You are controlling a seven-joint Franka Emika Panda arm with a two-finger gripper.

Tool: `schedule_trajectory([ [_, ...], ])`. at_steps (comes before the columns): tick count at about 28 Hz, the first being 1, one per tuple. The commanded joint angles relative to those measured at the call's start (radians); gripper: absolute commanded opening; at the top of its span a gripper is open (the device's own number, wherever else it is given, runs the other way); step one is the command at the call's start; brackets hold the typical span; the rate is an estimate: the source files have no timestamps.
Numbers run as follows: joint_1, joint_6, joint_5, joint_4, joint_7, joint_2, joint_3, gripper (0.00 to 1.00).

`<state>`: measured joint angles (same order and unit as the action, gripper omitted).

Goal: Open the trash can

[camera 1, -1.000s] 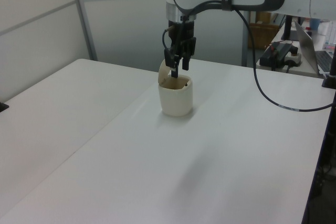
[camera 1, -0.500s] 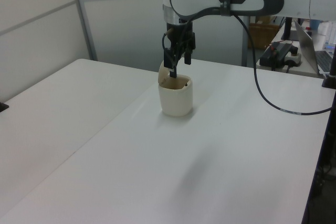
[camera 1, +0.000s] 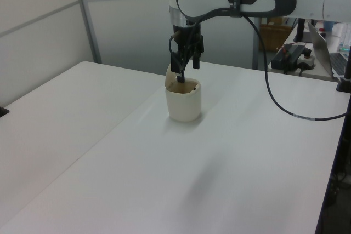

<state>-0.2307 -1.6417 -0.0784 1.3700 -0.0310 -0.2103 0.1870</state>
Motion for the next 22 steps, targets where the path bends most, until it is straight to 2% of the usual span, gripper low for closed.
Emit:
schedule_trajectory([
  [1,0.008,0.026,0.008,0.007,-0.006,0.008,0.002,1.0],
  [22,0.017,0.045,0.009,0.011,-0.012,0.006,0.008,1.0],
])
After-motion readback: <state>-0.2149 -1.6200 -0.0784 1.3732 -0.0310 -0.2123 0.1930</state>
